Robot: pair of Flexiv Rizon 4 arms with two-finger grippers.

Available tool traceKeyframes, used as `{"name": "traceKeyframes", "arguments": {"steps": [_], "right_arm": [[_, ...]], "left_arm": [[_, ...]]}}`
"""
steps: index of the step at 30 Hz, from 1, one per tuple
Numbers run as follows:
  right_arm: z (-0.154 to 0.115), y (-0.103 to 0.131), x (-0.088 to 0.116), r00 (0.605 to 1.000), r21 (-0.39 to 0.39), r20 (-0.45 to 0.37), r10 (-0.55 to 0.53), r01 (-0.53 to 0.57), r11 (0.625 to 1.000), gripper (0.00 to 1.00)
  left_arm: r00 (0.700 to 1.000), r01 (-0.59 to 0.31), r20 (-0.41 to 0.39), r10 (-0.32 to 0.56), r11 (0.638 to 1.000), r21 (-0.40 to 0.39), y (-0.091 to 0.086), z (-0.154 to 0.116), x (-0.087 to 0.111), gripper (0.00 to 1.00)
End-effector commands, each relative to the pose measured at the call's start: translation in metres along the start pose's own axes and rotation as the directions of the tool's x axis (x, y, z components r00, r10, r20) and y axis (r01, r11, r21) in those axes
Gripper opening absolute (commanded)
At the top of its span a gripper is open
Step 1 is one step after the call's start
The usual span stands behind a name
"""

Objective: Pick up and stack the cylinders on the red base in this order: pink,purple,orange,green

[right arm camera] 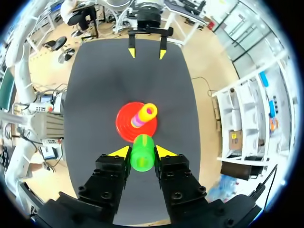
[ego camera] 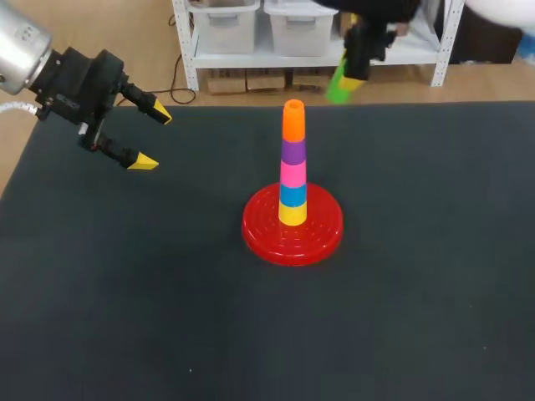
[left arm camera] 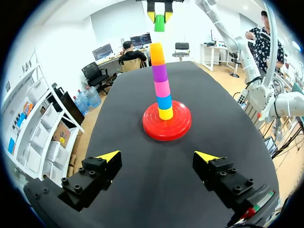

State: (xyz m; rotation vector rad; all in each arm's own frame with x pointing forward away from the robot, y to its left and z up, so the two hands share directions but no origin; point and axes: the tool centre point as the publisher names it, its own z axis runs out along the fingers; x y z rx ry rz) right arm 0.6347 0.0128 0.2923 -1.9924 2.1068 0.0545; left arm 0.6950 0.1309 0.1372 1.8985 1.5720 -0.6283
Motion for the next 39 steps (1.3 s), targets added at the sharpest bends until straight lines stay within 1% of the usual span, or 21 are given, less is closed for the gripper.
{"name": "traceKeyframes", "arguments": {"steps": [1,4,8,15,25,39], "right_arm": [[0.004,-0.007,-0.016,0.999,-0.061,-0.048,-0.025,0.022,0.998,0.0],[0.009,-0.008,-0.02,0.996,-0.066,-0.076,-0.043,0.038,0.997,0.0],[0.013,-0.012,-0.024,0.994,-0.069,-0.091,-0.055,0.049,0.996,0.0],[0.021,-0.017,-0.033,0.993,-0.057,-0.097,-0.073,0.068,0.996,0.0],[0.035,-0.019,-0.045,0.99,-0.077,-0.1,-0.096,0.088,0.993,0.0],[0.042,-0.025,-0.05,0.985,-0.099,-0.12,-0.125,0.114,0.989,0.0]], "left_arm": [[1.0,-0.001,-0.001,0.001,1.0,0.001,0.001,0.0,0.001,1.0],[1.0,-0.001,-0.001,0.001,1.0,0.001,0.001,0.0,0.001,1.0],[1.0,-0.001,-0.001,0.001,1.0,0.001,0.001,0.0,0.001,1.0],[1.0,-0.001,-0.001,0.001,1.0,0.001,0.001,0.0,0.001,1.0],[1.0,-0.001,-0.001,0.001,1.0,0.001,0.001,0.0,0.001,1.0],[1.0,-0.001,-0.001,0.001,1.0,0.001,0.001,0.0,0.001,1.0]]}}
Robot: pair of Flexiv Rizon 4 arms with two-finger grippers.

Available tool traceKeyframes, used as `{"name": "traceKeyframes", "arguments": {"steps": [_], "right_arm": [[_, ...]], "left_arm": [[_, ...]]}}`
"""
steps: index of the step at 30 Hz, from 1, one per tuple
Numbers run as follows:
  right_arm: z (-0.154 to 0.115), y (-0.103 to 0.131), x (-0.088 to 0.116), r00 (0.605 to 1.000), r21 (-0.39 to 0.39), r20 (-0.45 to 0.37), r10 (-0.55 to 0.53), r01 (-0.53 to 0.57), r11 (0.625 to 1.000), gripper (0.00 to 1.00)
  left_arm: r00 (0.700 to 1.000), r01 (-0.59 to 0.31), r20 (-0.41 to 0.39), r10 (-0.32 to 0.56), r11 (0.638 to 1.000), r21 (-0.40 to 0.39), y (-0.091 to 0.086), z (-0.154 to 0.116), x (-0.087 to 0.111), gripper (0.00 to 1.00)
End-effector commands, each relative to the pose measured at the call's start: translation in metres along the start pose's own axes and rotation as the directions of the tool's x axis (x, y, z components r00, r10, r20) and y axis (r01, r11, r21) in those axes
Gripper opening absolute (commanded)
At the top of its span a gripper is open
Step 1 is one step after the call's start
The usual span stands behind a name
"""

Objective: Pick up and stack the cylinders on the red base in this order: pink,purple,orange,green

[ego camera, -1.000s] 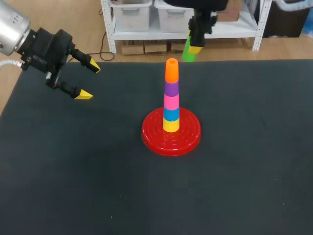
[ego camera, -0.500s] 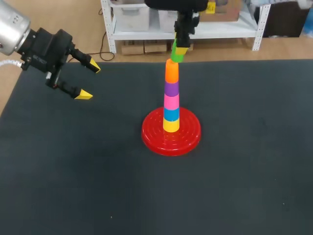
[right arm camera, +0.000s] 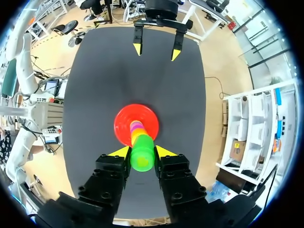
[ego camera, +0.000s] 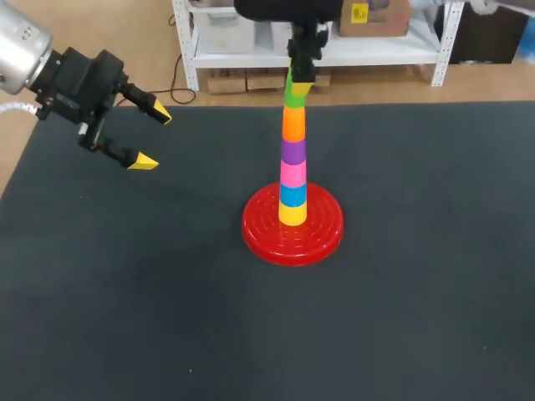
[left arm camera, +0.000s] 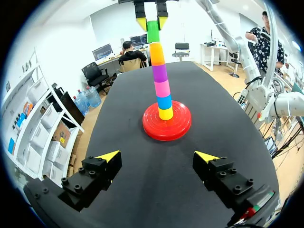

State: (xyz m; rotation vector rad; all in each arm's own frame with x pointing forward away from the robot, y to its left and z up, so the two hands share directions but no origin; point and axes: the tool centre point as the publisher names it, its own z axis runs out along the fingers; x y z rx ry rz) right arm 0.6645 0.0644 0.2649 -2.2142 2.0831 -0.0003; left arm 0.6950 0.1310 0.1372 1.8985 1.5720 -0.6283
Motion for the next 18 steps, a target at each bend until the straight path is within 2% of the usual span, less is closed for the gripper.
{"name": "traceKeyframes", "arguments": {"steps": [1,10,18], "right_arm": [[0.001,-0.003,-0.003,1.0,-0.013,-0.008,-0.005,0.005,1.0,0.0],[0.005,-0.002,-0.001,1.0,-0.033,-0.024,-0.013,0.012,0.999,0.0],[-0.008,-0.001,-0.002,1.0,-0.012,-0.011,-0.02,0.02,1.0,0.0]], "left_arm": [[1.0,-0.001,-0.001,0.001,1.0,0.001,0.001,0.0,0.001,1.0],[1.0,-0.001,-0.001,0.001,1.0,0.001,0.001,0.0,0.001,1.0],[1.0,-0.001,-0.001,0.001,1.0,0.001,0.001,0.0,0.001,1.0]]}}
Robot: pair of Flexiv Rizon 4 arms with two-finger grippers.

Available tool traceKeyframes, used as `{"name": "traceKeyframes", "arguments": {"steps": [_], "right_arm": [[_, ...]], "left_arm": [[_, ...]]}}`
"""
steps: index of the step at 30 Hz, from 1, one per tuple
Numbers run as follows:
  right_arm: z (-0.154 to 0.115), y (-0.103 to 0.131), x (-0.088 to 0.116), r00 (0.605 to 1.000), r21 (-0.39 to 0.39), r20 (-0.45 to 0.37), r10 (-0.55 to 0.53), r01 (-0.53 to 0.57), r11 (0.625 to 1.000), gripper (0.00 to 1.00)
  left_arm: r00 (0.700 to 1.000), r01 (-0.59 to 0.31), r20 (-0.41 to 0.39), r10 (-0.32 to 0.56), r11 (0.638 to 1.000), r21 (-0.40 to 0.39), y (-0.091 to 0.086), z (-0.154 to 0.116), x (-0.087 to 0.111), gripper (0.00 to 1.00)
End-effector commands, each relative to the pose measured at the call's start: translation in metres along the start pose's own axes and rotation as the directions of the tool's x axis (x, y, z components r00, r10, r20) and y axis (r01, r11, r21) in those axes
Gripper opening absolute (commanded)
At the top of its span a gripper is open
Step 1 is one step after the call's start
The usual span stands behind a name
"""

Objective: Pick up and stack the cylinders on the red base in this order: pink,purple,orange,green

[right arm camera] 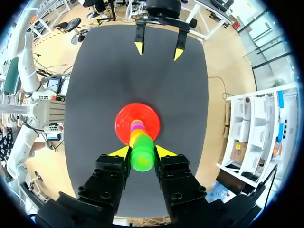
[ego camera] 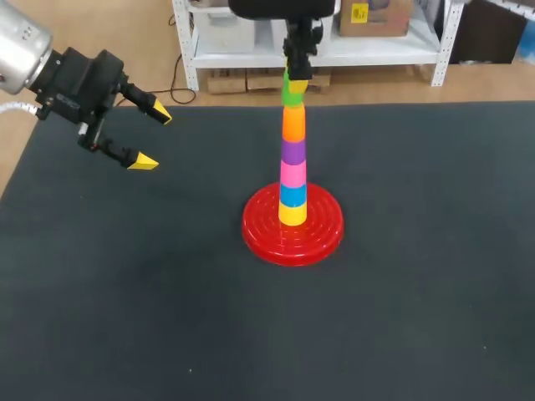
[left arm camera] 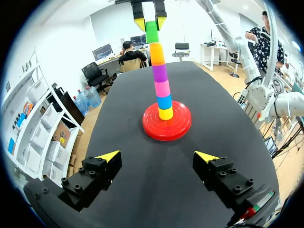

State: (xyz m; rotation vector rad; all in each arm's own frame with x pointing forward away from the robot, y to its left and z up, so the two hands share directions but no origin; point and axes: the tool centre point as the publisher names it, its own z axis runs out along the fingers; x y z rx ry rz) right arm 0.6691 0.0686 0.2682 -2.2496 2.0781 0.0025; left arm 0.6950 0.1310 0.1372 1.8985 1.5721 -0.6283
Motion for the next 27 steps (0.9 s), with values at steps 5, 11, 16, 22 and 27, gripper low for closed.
{"name": "traceKeyframes", "arguments": {"steps": [5,11,16,22,27], "right_arm": [[-0.007,0.006,0.001,1.0,0.0,0.007,-0.008,0.008,1.0,0.0],[-0.003,0.009,0.002,1.0,-0.023,-0.004,-0.012,0.012,1.0,0.0],[0.002,0.009,0.004,1.0,-0.035,-0.013,-0.009,0.008,0.999,0.0],[0.007,0.009,0.005,1.0,-0.045,-0.019,-0.008,0.007,0.999,0.0],[0.008,0.009,0.005,1.0,-0.045,-0.018,-0.007,0.007,0.999,0.0]], "left_arm": [[1.0,-0.001,-0.001,0.001,1.0,0.001,0.001,0.0,0.001,1.0],[1.0,-0.001,-0.001,0.001,1.0,0.001,0.001,0.0,0.001,1.0],[1.0,-0.001,-0.001,0.001,1.0,0.001,0.001,0.0,0.001,1.0],[1.0,-0.001,-0.001,0.001,1.0,0.001,0.001,0.0,0.001,1.0],[1.0,-0.001,-0.001,0.001,1.0,0.001,0.001,0.0,0.001,1.0]]}}
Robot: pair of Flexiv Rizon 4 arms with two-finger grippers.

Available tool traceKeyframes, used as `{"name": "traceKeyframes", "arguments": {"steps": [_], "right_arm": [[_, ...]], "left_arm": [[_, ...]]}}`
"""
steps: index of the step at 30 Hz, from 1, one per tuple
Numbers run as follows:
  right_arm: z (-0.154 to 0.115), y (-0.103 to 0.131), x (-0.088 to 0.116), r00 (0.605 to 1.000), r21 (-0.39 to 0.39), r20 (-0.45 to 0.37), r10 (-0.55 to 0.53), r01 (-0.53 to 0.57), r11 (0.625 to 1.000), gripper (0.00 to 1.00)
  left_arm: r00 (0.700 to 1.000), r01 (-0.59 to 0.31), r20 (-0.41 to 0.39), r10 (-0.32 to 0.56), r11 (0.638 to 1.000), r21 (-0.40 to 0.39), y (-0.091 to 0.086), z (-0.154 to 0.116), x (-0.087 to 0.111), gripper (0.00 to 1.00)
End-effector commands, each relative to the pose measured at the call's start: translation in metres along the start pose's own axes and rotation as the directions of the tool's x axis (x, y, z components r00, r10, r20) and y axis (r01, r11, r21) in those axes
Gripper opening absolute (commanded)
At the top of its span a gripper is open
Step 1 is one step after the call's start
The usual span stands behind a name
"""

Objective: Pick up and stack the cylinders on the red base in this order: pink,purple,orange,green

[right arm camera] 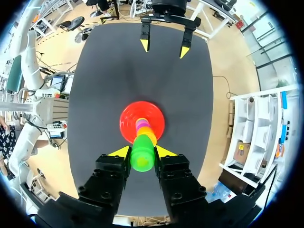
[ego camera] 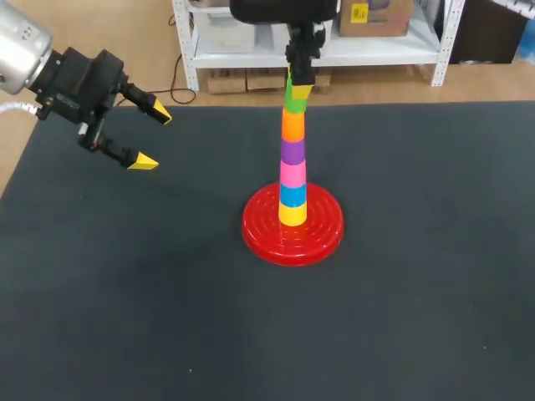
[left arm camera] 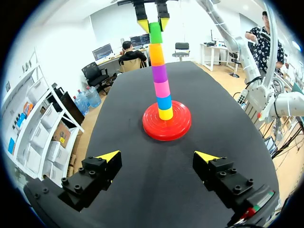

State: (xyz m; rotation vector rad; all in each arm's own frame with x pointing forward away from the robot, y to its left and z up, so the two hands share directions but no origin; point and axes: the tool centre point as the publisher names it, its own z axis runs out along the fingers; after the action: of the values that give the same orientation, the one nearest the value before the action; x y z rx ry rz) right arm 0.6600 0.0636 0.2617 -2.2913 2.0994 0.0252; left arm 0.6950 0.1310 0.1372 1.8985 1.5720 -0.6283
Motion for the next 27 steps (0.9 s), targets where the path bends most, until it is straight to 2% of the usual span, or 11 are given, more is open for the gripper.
{"name": "traceKeyframes", "arguments": {"steps": [1,8,27], "right_arm": [[0.003,-0.001,0.0,1.0,-0.001,0.002,0.001,-0.001,1.0,0.0],[-0.001,-0.003,0.0,1.0,0.009,0.005,0.002,-0.002,1.0,0.0],[0.011,-0.008,-0.002,1.0,-0.033,-0.025,-0.005,0.004,0.999,0.0]], "left_arm": [[1.0,-0.001,-0.001,0.001,1.0,0.001,0.001,0.0,0.001,1.0],[1.0,-0.001,-0.001,0.001,1.0,0.001,0.001,0.0,0.001,1.0],[1.0,-0.001,-0.001,0.001,1.0,0.001,0.001,0.0,0.001,1.0]]}}
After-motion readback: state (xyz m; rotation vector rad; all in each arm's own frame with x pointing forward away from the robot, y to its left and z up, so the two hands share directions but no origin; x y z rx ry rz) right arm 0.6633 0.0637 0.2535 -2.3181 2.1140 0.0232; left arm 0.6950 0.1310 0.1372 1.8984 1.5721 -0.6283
